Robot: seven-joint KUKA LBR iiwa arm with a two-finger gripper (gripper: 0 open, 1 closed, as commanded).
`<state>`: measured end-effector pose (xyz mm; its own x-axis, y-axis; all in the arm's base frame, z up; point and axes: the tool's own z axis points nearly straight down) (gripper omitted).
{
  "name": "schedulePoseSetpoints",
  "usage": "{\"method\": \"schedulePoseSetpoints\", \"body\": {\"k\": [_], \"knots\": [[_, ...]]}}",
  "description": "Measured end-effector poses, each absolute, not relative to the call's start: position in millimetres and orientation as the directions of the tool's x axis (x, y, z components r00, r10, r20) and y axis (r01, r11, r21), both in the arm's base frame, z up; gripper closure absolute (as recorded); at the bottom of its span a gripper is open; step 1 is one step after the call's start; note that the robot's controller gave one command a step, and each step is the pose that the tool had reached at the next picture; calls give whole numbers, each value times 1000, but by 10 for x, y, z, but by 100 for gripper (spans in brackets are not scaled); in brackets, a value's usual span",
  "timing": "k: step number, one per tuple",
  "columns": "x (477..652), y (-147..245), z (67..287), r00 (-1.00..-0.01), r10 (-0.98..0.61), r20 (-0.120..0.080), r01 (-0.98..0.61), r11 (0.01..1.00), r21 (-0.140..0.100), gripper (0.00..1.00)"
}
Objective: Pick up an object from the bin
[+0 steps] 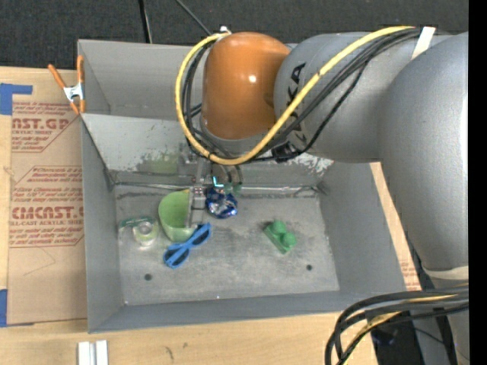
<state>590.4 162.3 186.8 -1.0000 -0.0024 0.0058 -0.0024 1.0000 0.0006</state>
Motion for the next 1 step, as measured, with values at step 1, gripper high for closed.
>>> {"method": "schedulePoseSetpoints", "body": {"k": [1], "knots": [[5779,1573,900,-981,-193,-5,-193,981,1,0]]}}
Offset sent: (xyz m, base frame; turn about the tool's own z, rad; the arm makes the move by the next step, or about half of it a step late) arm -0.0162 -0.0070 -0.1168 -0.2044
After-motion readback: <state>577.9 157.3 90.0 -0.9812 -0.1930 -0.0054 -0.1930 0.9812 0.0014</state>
